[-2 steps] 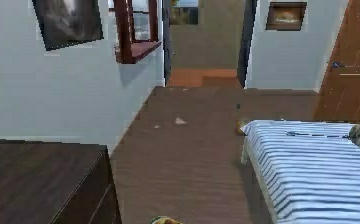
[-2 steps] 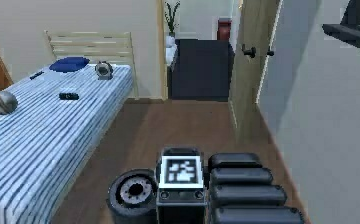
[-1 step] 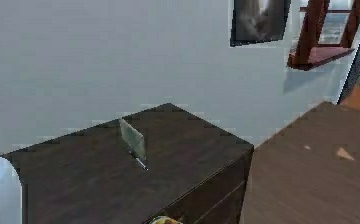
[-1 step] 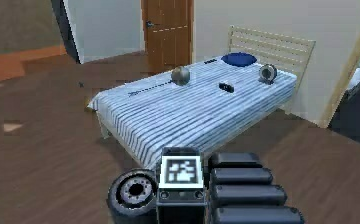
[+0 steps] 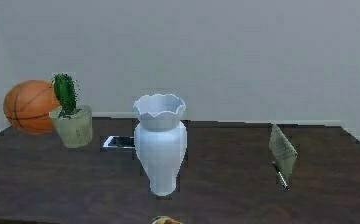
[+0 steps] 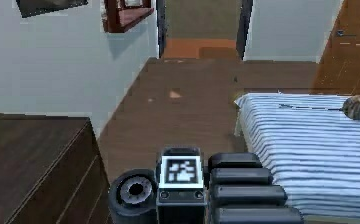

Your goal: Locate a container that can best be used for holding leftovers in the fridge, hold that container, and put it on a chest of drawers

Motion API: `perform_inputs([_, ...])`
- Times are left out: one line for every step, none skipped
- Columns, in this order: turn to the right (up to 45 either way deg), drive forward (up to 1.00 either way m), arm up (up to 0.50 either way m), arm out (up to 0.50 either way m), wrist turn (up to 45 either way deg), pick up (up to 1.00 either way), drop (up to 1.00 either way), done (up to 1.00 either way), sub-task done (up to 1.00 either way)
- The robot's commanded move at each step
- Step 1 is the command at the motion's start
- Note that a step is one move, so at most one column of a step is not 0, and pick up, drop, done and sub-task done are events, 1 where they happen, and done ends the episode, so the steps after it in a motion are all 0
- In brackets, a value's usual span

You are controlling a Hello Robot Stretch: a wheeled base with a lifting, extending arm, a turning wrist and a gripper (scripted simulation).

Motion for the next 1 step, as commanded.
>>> perform_inputs([-45.0, 0.00, 0.00, 0.00, 0.0, 0.00, 0.00, 0.00, 0.00])
